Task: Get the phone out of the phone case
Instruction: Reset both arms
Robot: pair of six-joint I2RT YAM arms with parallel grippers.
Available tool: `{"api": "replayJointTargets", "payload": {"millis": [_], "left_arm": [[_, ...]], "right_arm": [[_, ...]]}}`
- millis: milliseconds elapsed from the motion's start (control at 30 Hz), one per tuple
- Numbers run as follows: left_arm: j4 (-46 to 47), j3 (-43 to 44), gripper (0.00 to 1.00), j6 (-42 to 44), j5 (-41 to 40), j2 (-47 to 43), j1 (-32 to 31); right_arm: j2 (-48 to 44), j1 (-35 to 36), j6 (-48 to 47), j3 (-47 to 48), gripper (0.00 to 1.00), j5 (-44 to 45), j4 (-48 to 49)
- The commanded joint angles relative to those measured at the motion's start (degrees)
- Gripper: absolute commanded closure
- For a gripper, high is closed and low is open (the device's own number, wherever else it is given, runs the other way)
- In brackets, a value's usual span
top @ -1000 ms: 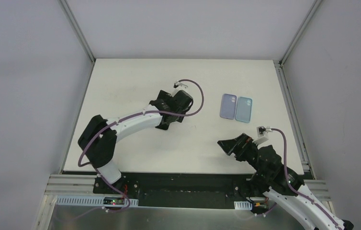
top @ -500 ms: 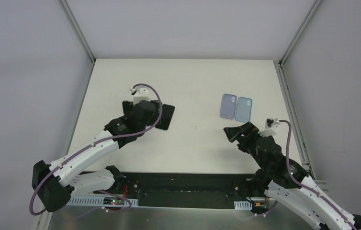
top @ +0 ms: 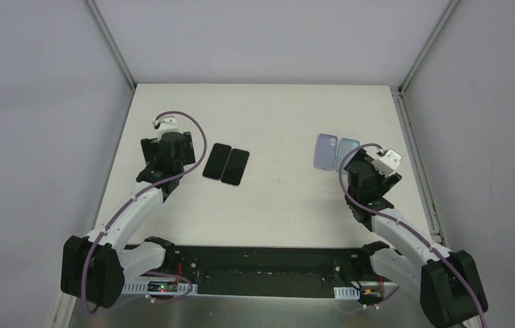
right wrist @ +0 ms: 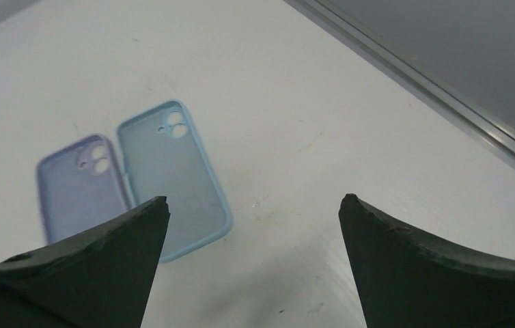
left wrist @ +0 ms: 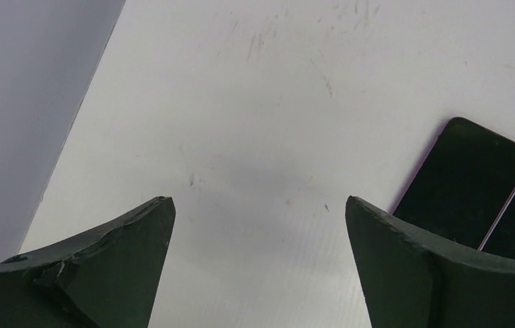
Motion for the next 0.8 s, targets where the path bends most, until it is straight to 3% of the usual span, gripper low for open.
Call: {"api": "replayJointTargets", "payload": {"millis": [0, 100, 200, 267, 300, 400, 600, 767], "left_arm": [[14.47, -3.63, 0.01, 9.54, 6.3, 0.21, 1.51], [19.43, -6.97, 0.01, 12.63, 10.87, 1.74, 2.77], [29.99, -13.49, 0.01, 14.94, 15.42, 1.88, 3.85], [34.57, -14.82, 0.01, 17.4, 13.34, 2.78, 4.16], [36.93, -15.12, 0.01, 16.59, 12.99, 3.11, 5.24], [38.94, -14.69, 0.01, 11.07, 22.03, 3.88, 10.26], [36.63, -15.9, 0.0, 13.3, 27.11, 1.83, 12.24], [34.82, -20.6, 0.0, 11.41, 28.27, -1.63, 12.11]], "right_arm": [[5.85, -4.59, -9.63, -4.46, 0.01, -1.04, 19.91], [10.89, -7.37, -10.03, -6.95, 0.01, -2.25, 29.42], [15.31, -9.05, -11.71, -7.7, 0.01, -7.42, 38.3], [20.67, -9.13, -14.68, -8.58, 0.01, -8.65, 48.69], [22.05, -8.09, -16.95, -7.94, 0.01, -8.1, 48.87], [21.03, -8.05, -15.99, -7.83, 0.01, -8.51, 46.26], [21.34, -7.97, -17.08, -14.27, 0.01, -11.73, 59.23], [19.93, -9.88, -14.63, -10.9, 0.01, -13.69, 50.5]]}}
